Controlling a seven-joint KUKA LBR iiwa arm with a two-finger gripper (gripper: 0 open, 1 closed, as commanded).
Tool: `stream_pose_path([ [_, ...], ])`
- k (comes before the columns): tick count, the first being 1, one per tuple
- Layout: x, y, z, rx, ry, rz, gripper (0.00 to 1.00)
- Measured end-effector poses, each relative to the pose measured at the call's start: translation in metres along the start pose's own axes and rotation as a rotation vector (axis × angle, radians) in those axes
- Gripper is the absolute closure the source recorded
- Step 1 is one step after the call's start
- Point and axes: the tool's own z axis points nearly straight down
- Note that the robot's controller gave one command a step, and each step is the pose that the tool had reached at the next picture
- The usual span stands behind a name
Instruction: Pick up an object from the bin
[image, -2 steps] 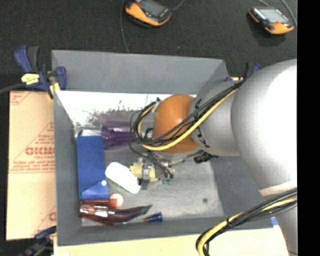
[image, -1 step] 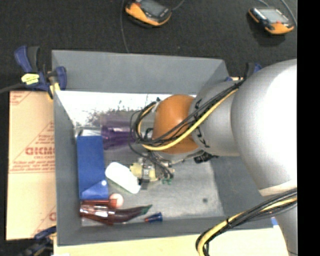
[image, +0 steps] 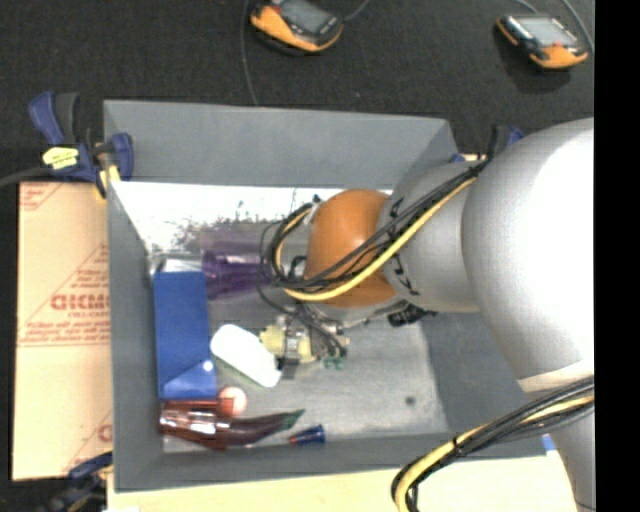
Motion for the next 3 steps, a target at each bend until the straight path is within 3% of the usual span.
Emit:
stream_pose_path([
  [1, -0.003, -0.001, -0.083, -0.002, -0.002, -0.008, 1.00],
  [2, -0.003, -0.001, -0.083, -0.002, -0.002, -0.008, 1.00],
  [3, -0.010, -0.014, -0.145, 0.000, 0.000, -0.051, 1.00],
])
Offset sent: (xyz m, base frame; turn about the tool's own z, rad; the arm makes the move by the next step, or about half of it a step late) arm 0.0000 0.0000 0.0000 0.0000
